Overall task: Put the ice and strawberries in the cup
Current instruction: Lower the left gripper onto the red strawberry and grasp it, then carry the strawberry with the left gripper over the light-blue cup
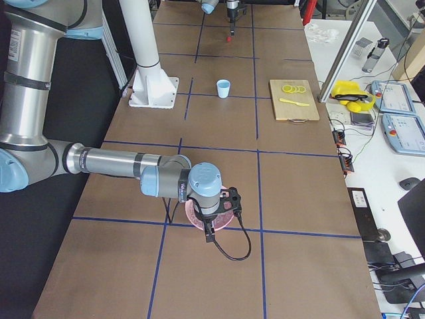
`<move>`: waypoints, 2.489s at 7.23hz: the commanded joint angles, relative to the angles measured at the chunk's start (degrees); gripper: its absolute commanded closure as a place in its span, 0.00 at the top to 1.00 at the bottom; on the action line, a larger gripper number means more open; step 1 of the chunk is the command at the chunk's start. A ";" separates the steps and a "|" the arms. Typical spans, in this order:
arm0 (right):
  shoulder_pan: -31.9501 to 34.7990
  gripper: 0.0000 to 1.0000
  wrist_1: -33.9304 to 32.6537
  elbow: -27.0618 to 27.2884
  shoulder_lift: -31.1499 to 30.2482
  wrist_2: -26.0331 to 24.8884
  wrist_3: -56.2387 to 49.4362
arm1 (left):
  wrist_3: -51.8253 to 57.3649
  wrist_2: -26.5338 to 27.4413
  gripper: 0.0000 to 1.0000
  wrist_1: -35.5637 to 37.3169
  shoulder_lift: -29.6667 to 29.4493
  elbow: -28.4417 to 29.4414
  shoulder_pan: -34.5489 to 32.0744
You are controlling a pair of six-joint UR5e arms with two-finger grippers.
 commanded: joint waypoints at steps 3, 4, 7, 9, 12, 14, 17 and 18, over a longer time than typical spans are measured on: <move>0.00 0.99 0.01 0.00 -0.09 -0.01 0.03 | -1.42 0.78 1.00 -2.20 -0.22 2.17 4.15; 0.00 0.99 0.01 0.00 -0.09 -0.01 0.12 | -1.51 0.86 0.83 -2.12 -0.22 2.17 4.24; 0.00 0.99 0.01 0.00 -0.09 -0.01 0.12 | -1.25 0.86 0.01 -1.94 0.13 2.00 4.24; 0.00 0.99 0.01 0.17 -0.09 0.08 0.21 | -1.16 0.86 0.00 -1.94 0.30 0.95 4.07; 0.00 0.99 0.01 0.17 -0.09 0.08 0.21 | -1.16 0.34 0.00 3.98 -0.74 -4.91 3.37; 0.00 0.99 0.01 0.26 0.00 0.08 0.21 | -1.68 0.51 0.00 24.41 -7.30 -15.26 3.28; 0.00 0.99 0.10 0.52 0.00 0.08 0.21 | -10.22 0.69 0.00 49.59 -29.58 -17.96 5.54; 0.00 0.99 0.10 0.52 0.00 -0.01 0.30 | -17.52 0.78 0.00 52.96 -35.76 -17.00 10.00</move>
